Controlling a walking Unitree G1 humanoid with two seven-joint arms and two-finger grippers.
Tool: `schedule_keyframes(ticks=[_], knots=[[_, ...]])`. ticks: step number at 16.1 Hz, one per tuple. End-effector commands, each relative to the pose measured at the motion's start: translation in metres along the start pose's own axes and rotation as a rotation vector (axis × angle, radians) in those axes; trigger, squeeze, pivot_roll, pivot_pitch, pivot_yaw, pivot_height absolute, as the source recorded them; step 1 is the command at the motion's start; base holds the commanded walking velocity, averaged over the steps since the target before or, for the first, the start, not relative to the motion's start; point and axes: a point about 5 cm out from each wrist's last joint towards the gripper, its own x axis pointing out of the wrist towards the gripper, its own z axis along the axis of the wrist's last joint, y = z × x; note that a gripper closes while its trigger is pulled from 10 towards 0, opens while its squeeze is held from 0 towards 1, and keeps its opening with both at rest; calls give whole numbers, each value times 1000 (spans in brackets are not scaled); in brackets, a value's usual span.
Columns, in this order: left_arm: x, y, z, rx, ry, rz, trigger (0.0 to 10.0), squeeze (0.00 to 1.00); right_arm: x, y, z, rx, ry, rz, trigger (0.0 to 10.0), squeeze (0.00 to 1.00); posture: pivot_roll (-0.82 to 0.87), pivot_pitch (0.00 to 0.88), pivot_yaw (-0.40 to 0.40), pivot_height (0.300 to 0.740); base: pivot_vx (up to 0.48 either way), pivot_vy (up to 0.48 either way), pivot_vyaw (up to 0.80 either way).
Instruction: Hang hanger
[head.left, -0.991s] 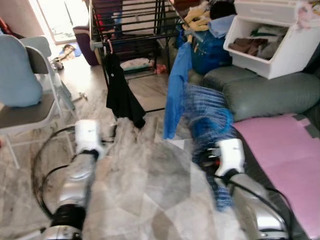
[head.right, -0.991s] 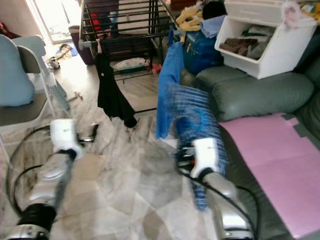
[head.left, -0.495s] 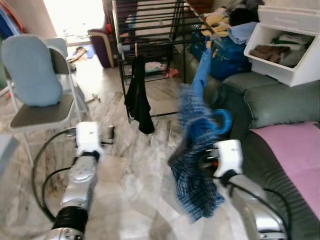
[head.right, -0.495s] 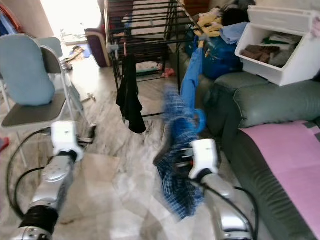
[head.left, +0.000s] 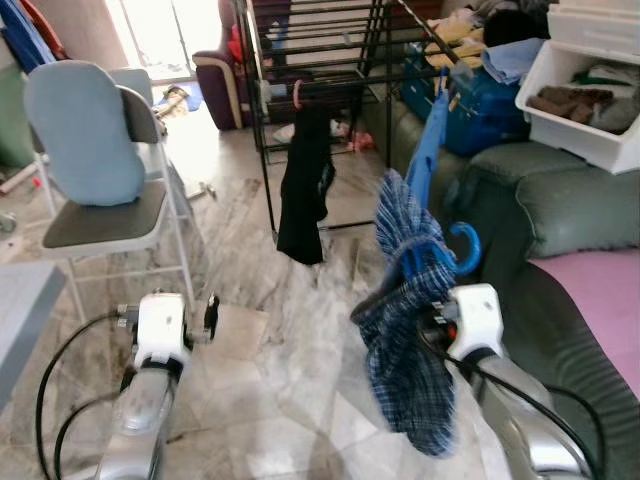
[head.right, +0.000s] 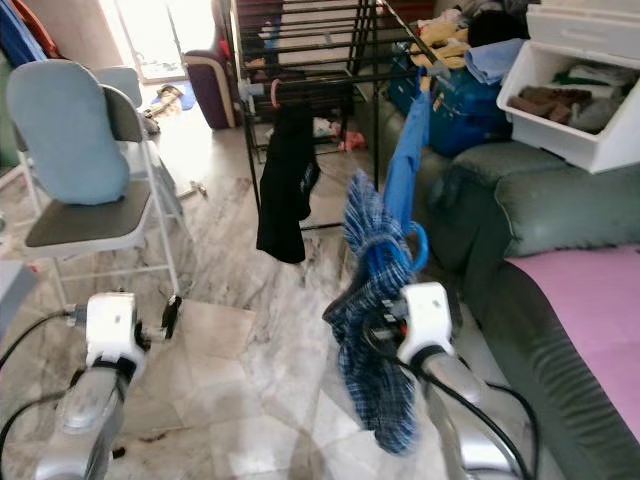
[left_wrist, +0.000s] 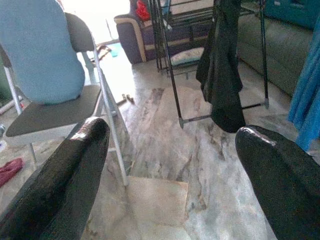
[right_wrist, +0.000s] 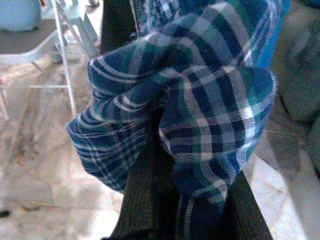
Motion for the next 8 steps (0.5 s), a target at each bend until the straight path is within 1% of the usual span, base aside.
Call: schedule_keyframes(ticks=[1,2,3,5,7,8], knots=[[-5,5,0,10,6,0,10000,0,-4,-3,8,-14,-42,-7,10000,0,-136,0,46,740,0,0,0],[-12,8,-4,16,24,-2,10000,0,-6,-5,4,-15,-34,-13,10000,0,-131,0,41,740,0,0,0],[-14,8,-4,19,28,-5,10000,0,-6,-5,4,-20,-32,-13,10000,0,-130,0,41,740,0,0,0],[-13,6,-4,25,34,-16,10000,0,-5,-3,5,-20,-42,-17,10000,0,-133,0,44,740,0,0,0],[-9,6,-5,38,33,-19,10000,0,-3,1,6,-21,-56,-16,10000,0,-138,0,45,740,0,0,0],[-5,5,-5,52,25,-34,10000,0,-3,2,7,-5,-67,-26,10000,0,-139,0,43,740,0,0,0]])
